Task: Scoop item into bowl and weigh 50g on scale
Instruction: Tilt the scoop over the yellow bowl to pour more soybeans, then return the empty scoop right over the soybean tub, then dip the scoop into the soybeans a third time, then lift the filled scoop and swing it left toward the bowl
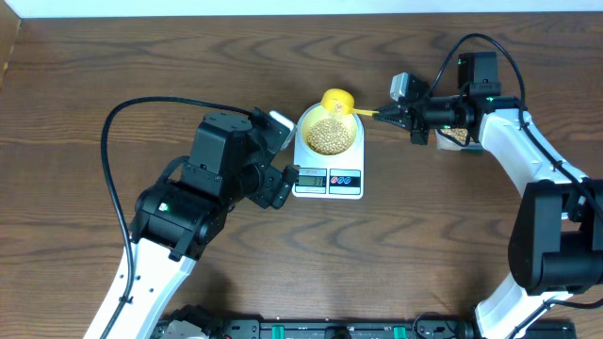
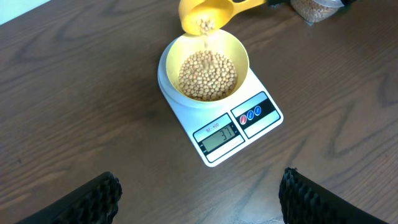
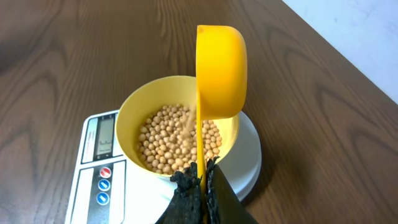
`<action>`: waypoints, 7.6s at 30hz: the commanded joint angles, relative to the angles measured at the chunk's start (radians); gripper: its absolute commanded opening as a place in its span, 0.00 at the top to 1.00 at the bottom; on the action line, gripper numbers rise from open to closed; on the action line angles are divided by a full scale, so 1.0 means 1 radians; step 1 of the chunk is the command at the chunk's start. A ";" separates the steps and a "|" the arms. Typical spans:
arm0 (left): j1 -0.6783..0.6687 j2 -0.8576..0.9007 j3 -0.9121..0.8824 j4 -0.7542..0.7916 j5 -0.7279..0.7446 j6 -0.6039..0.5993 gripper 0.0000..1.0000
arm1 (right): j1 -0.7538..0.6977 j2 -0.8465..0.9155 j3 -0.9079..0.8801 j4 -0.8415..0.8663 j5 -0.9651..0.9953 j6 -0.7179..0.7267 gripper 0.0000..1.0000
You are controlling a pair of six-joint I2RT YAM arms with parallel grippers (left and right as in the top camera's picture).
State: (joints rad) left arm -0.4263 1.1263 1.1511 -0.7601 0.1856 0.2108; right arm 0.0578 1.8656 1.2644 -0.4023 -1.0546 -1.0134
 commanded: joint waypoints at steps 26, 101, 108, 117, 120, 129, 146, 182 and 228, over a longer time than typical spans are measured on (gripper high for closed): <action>0.005 0.003 0.001 -0.003 0.009 0.010 0.17 | 0.002 -0.052 -0.002 0.182 -0.010 0.326 0.99; 0.005 0.003 0.001 -0.003 0.009 0.010 0.16 | -0.227 -0.246 -0.005 -0.382 0.977 0.747 0.99; 0.004 0.003 0.001 -0.003 0.009 0.010 0.16 | -0.227 -0.229 -0.007 -0.335 0.977 0.747 0.99; 0.005 0.003 0.001 -0.003 0.009 0.010 0.17 | -0.226 -0.181 -0.010 -0.338 0.971 0.750 0.99; 0.004 0.003 0.001 -0.003 0.009 0.010 0.17 | -0.226 -0.172 -0.010 -0.339 0.946 0.756 0.99; 0.005 0.003 0.001 -0.003 0.009 0.010 0.16 | -0.226 -0.171 -0.010 -0.349 0.718 0.755 0.99; 0.005 0.003 0.001 -0.003 0.009 0.010 0.17 | -0.298 -0.171 -0.010 -0.469 0.682 0.759 0.99; 0.005 0.003 0.001 -0.003 0.009 0.010 0.17 | -0.502 -0.171 -0.010 -0.290 0.019 0.935 0.98; 0.005 0.003 0.001 -0.003 0.009 0.010 0.17 | 0.076 -0.171 -0.010 -0.055 0.062 0.777 0.99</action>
State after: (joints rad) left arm -0.4263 1.1263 1.1511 -0.7597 0.1856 0.2108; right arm 0.1261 1.6905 1.2591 -0.4515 -0.9878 -0.0952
